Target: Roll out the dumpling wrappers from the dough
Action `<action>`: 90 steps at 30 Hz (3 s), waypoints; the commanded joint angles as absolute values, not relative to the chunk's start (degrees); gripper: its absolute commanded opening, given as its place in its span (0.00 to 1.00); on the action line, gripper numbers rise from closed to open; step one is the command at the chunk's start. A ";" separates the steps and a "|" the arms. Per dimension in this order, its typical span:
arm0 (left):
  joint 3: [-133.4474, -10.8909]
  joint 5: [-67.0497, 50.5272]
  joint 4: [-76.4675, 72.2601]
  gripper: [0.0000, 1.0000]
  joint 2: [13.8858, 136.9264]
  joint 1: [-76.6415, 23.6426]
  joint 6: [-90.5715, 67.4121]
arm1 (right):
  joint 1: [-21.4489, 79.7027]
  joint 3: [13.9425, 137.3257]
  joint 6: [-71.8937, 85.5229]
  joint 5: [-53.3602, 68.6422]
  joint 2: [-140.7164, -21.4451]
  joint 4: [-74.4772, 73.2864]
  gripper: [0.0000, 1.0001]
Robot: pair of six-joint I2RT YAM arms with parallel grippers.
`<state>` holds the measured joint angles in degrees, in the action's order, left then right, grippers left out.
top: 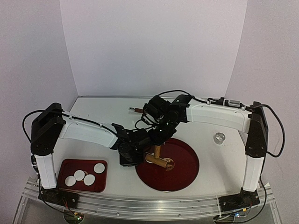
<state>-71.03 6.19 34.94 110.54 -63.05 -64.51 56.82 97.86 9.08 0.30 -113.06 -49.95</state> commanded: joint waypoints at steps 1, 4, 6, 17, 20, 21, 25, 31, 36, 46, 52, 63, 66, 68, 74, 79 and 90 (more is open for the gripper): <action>-68.57 7.50 36.08 0.00 111.50 -63.02 -64.67 | 57.17 92.83 8.57 0.80 -118.92 -50.44 0.00; -67.99 7.53 35.80 0.00 111.06 -63.01 -64.86 | 57.02 92.71 8.94 1.14 -118.25 -50.15 0.00; -67.53 7.59 35.29 0.00 110.51 -63.02 -64.87 | 56.53 92.65 9.40 2.35 -117.25 -49.79 0.00; -64.32 9.57 32.81 0.00 105.11 -62.72 -61.65 | 52.10 92.48 13.77 14.91 -102.78 -48.96 0.00; -64.01 9.69 32.53 0.00 103.86 -62.04 -59.49 | 49.21 91.71 15.08 20.93 -97.82 -48.93 0.00; -64.05 9.65 32.36 0.00 103.56 -61.76 -58.62 | 48.15 91.15 15.61 22.69 -96.16 -48.89 0.00; -64.13 9.58 32.08 0.00 102.57 -60.53 -54.80 | 44.09 86.65 17.36 29.01 -88.93 -48.87 0.00; -64.76 8.99 32.55 0.00 102.13 -59.68 -52.80 | 35.79 77.56 18.72 37.63 -82.56 -44.22 0.00; -64.41 7.24 32.00 0.00 102.30 -59.68 -55.61 | 28.39 66.17 26.91 49.01 -79.50 -26.29 0.00; -62.37 5.40 29.26 0.00 101.78 -59.94 -62.71 | 25.59 50.93 41.50 51.11 -79.95 3.17 0.00; -62.02 5.59 28.62 0.00 101.94 -60.21 -64.70 | 25.65 47.81 44.14 51.52 -83.88 10.66 0.00; -62.35 5.60 28.20 0.00 102.52 -60.67 -65.58 | 25.64 47.09 42.59 50.97 -88.72 13.75 0.00; -62.37 5.33 27.98 0.00 102.81 -60.71 -65.84 | 25.61 47.62 43.29 53.34 -91.28 14.90 0.00; -62.49 5.17 27.95 0.00 103.16 -60.73 -65.91 | 25.62 47.55 43.36 53.64 -92.32 15.20 0.00; -62.90 5.10 28.13 0.00 103.64 -60.75 -65.92 | 25.69 48.16 43.29 53.29 -94.58 15.03 0.00; -62.84 5.03 28.16 0.00 103.80 -60.73 -66.07 | 25.82 49.07 43.37 54.63 -96.65 15.03 0.00; -63.06 4.97 28.48 0.00 104.24 -60.70 -66.09 | 27.23 51.99 41.72 54.43 -99.95 12.63 0.00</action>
<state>-62.37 4.47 27.94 103.94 -60.71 -65.04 26.31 48.64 42.97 52.23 -99.21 11.53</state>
